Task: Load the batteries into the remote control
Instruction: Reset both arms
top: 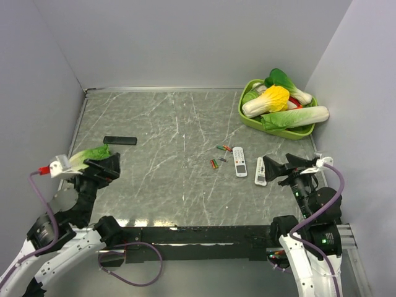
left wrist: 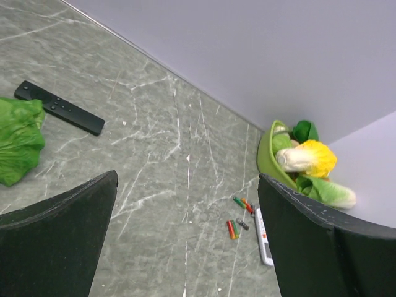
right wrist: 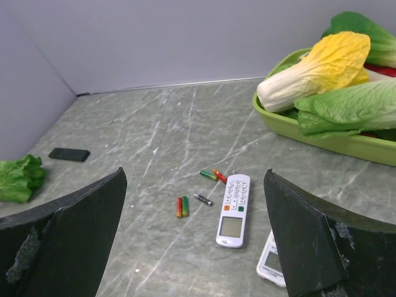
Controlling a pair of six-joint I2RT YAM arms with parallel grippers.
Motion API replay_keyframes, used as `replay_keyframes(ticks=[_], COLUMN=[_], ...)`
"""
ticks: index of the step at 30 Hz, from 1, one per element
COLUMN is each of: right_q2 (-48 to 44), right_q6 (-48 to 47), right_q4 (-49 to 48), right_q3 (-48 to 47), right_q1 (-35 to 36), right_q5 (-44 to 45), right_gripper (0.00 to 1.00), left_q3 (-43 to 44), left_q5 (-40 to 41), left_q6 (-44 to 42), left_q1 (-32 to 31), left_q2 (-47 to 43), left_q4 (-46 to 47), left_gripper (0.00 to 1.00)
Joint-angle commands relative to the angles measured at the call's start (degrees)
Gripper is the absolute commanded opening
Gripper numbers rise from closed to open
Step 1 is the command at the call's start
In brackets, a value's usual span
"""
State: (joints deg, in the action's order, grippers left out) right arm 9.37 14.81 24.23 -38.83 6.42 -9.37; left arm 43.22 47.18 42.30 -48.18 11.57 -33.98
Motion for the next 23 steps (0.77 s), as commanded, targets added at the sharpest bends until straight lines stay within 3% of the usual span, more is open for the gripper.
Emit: replay_keyframes(ticks=[1,23], right_q2=[-2.68,-5.76], right_q6=[-1.18,-2.24], right_q4=[-4.10,-3.84], right_q3=[2.00,2.44], right_q1=[1.23,2.29], right_q5=[3.48,7.17], right_gripper=[1.00,1.00], left_q3=[-0.77,-0.42], left_q5=[4.59,6.52], left_q6=[2.34,4.72], left_q1=[-0.07,-0.07], left_q2=[-4.45,-3.23], left_q4=[-1.18,-3.38], left_gripper=[0.99,1.00])
